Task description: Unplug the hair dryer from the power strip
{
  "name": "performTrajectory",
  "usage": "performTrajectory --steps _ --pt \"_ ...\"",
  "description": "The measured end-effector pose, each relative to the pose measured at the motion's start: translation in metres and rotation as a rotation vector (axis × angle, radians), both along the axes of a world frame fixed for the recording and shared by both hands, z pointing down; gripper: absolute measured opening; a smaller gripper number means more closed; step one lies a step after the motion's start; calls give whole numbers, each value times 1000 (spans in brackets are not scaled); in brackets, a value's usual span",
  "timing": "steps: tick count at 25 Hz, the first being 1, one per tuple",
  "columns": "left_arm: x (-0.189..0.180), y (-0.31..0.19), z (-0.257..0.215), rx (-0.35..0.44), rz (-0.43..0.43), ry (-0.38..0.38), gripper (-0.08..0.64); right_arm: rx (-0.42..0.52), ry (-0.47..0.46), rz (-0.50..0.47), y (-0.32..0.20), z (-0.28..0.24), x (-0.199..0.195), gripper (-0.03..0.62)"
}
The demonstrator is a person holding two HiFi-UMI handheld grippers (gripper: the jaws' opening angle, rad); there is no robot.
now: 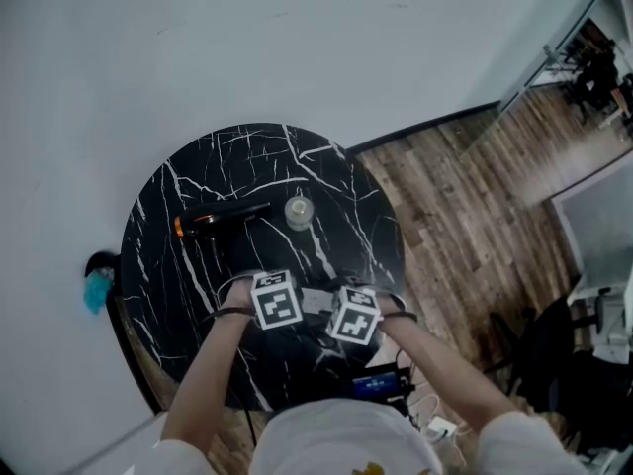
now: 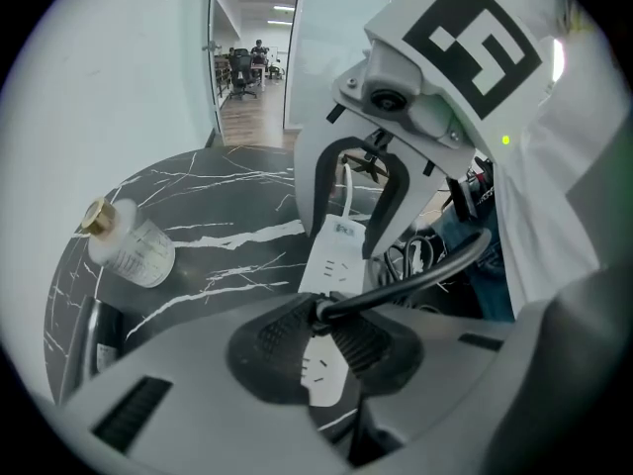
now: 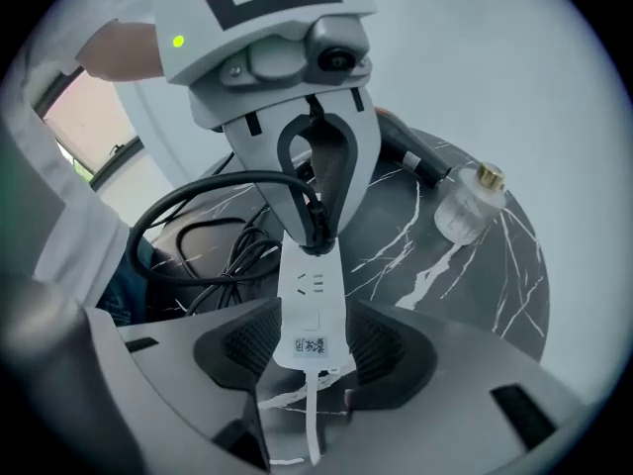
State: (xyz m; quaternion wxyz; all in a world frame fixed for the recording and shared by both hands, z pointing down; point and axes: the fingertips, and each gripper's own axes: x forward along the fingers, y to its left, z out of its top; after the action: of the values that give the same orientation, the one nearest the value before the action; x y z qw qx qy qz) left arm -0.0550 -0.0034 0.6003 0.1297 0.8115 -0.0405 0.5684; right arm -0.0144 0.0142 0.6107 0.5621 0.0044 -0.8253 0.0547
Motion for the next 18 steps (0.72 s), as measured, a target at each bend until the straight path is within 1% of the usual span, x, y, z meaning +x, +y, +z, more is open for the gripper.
performTrajectory --steps 2,3,4,5,6,7,10,12,13,14,16,18 --pt "-1 5 4 -29 -17 -9 54 -17 15 -13 1 2 1 198" --pt "-1 6 5 -33 -20 -10 54 -26 5 -3 -1 1 -1 207" --pt "0 5 4 -30 -19 -9 54 -41 -12 17 -2 -2 -3 214" --pt "0 3 3 -23 -15 -6 54 -57 -29 36 -1 -5 -7 239" --pt "0 2 2 -19 -12 -4 54 -65 -38 42 1 -6 -10 243" --pt "-1 4 3 -26 -14 -5 54 -57 -35 35 3 -2 -12 244" --pt "-2 7 5 -48 -19 -10 54 -19 24 7 6 22 -6 250" --pt "0 3 2 -29 -4 -8 54 -7 35 8 6 28 -5 253" --pt "1 0 0 -17 4 -6 54 2 25 -1 5 28 -6 253" --pt "0 0 0 -20 1 -6 54 11 7 -11 4 28 -8 253" --pt "-3 7 4 -55 -22 -6 54 20 -33 -23 3 27 -10 253" --pt "-2 6 5 -55 -32 7 54 28 -52 -24 3 27 -11 254"
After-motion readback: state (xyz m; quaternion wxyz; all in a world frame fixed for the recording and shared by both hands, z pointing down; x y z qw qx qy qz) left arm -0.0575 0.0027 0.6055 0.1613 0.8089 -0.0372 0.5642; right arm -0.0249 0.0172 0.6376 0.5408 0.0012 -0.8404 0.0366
